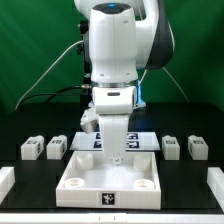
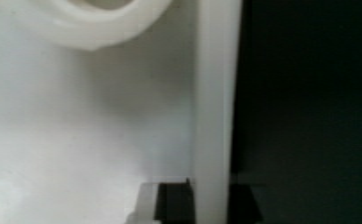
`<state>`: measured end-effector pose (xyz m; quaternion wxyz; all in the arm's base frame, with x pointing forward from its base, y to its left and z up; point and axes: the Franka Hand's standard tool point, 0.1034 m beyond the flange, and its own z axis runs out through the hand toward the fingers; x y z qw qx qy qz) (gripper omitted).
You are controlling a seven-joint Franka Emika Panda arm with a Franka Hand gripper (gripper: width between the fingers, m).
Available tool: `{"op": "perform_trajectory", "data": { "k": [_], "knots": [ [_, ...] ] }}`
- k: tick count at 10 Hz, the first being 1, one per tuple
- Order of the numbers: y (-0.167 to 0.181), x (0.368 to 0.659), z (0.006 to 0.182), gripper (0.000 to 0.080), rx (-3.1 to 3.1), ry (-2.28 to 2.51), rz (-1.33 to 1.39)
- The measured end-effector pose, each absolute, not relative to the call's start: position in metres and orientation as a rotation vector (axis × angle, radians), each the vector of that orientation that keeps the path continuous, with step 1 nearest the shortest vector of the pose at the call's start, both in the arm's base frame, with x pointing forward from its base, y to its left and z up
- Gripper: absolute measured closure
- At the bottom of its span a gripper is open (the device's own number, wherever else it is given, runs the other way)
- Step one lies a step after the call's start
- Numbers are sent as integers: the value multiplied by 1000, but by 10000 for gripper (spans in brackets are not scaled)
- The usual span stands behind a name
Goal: Assemble one leg
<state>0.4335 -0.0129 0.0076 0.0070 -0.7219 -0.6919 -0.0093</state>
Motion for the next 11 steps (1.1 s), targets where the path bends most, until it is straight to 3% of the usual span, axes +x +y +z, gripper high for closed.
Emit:
{"op": "perform_trajectory", "data": {
  "k": [5,9,11],
  "knots": [
    [1,439,8,742,-2226,-2196,-43],
    [46,487,8,741,-2216,-2180,-91],
    [61,495,8,741,-2221,-2163,-78]
  ]
}}
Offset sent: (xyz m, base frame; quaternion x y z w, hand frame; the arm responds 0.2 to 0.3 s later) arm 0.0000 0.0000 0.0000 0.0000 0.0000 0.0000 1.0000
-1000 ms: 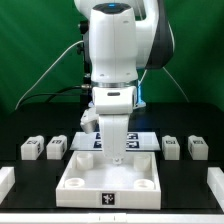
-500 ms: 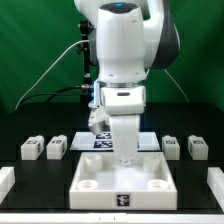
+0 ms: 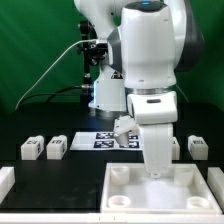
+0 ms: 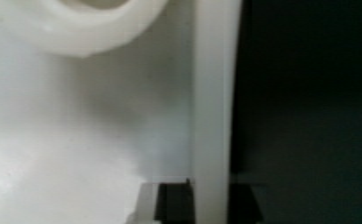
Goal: Assemble one leg
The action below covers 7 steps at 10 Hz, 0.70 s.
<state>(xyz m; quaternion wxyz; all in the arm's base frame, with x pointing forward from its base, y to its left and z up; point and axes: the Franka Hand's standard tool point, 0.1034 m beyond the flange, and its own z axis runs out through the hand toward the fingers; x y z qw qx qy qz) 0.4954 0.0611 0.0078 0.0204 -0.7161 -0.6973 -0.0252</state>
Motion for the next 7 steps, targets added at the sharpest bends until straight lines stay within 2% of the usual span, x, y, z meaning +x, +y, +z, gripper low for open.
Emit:
{"op": "perform_trajectory", "data": {
  "k": [2,7],
  "knots": [
    [75,496,8,741,-2210,-2170,-72],
    [74,496,8,741,-2203,-2174,-65]
  ]
}}
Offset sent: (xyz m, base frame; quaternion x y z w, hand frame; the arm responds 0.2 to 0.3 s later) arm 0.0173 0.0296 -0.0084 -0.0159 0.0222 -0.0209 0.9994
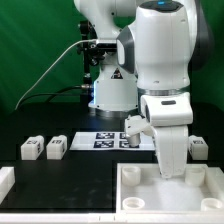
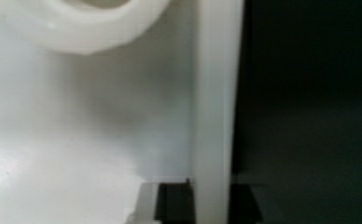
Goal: Assemble one leg
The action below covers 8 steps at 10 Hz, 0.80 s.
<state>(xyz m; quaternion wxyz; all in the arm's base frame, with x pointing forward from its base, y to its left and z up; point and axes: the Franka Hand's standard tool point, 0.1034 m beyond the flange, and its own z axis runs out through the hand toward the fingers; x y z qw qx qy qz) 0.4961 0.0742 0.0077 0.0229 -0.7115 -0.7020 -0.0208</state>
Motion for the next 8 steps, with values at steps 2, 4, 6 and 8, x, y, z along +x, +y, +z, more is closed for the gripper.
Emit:
{"op": "perform_trajectory", "data": {
  "k": [2,4,6,8],
  "knots": [
    [74,496,8,445,-2206,-2171,-64],
    [73,496,7,307,-2207,-2169,-63],
    [73,496,7,202,-2208,-2168,-63],
    [72,496,7,152,-2209,-2167,-63]
  ]
}}
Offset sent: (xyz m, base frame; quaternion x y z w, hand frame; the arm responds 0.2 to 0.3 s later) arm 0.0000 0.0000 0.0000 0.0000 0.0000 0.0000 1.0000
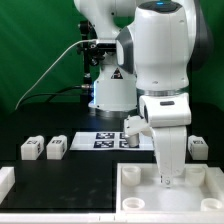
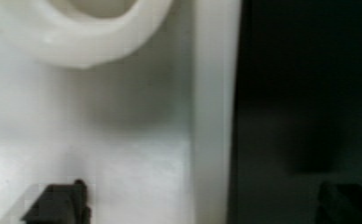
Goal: Assemble one leg
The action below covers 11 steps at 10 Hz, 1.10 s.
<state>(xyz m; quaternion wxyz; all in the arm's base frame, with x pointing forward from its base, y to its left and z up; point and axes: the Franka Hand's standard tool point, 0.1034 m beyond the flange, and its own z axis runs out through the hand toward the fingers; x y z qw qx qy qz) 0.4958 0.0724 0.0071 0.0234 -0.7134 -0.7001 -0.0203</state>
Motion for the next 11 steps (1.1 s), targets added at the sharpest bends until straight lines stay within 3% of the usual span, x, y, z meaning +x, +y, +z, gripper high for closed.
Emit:
{"op": "perform_trajectory", "data": {
  "k": [6,9,11],
  "knots": [
    [72,496,8,150,-2242,-2132,-63],
    [87,496,36,150,-2505,-1842,-84],
    [113,489,47,150,-2771,-1376,-105]
  ]
}}
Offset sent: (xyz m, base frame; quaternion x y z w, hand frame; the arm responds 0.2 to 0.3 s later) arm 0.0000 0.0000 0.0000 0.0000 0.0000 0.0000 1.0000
